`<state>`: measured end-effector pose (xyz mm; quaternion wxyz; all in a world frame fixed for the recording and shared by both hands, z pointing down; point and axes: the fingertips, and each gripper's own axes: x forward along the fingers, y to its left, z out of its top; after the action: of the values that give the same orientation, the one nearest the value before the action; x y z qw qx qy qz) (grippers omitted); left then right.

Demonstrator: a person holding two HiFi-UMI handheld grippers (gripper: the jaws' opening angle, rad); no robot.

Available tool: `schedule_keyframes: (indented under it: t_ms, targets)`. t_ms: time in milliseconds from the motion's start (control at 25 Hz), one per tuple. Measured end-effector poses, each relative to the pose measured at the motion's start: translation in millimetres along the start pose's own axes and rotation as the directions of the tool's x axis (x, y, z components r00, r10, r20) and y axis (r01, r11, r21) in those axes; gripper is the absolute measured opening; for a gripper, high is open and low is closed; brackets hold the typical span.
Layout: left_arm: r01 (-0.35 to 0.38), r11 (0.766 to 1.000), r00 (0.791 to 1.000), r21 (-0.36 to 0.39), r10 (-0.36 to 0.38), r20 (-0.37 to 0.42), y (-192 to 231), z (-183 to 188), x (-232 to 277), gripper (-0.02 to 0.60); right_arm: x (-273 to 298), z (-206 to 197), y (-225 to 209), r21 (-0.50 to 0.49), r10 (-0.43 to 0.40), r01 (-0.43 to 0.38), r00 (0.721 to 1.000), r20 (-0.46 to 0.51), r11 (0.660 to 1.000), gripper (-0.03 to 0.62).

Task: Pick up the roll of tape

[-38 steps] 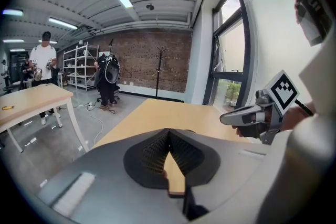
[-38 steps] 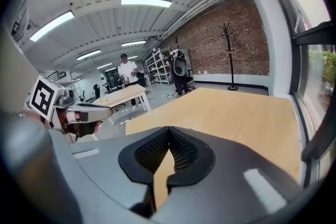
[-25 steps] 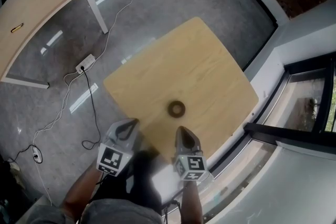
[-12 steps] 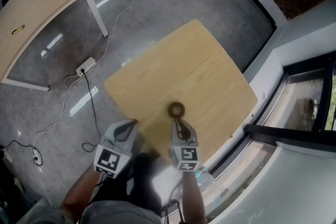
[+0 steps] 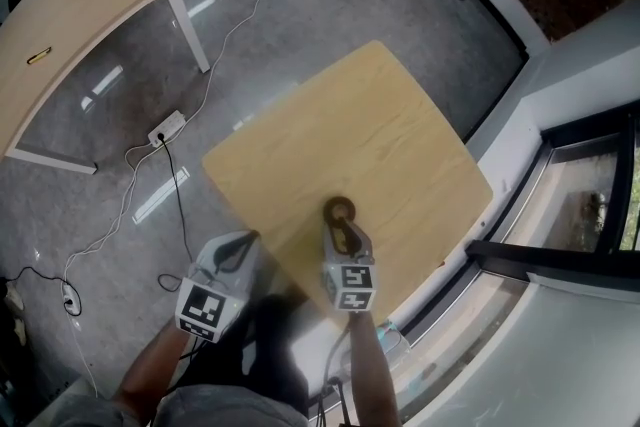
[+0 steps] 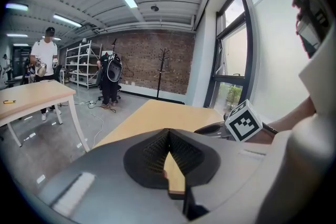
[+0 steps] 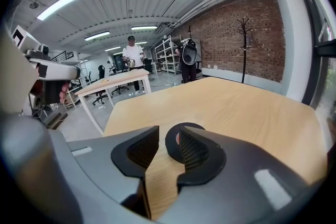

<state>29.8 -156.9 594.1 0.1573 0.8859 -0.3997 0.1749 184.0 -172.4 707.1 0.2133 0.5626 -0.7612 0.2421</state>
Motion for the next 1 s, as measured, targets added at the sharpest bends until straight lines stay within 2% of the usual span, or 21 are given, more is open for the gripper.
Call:
schedule_keyframes:
  t_ms: [240,480,800,1000]
  targets:
    - [-0.007,1.000,1.000,-0.003,0.007,-0.004,3,-2,-3,0.000,15,-7,3,-0.003,0.013,-0.013,0.999,-0.043,1.000,0.176]
    - [-0.013,1.000,1.000,0.003,0.013,-0.013,3,-5,-2,0.000,22,-10,2,-0.010,0.019,-0.020,0.998,-0.063,1.000,0.190]
    - [-0.015,1.000,1.000,-0.003,0.015,-0.020,5,-6,0,0.000,29,-12,2,-0.047,0.000,-0.006,0.993,-0.118,0.999,0.192]
    - [-0.019,1.000,0.999,-0.009,0.019,-0.027,6,-8,1,0.000,33,-15,0,-0.098,-0.039,0.026,0.989,-0.141,0.995,0.175]
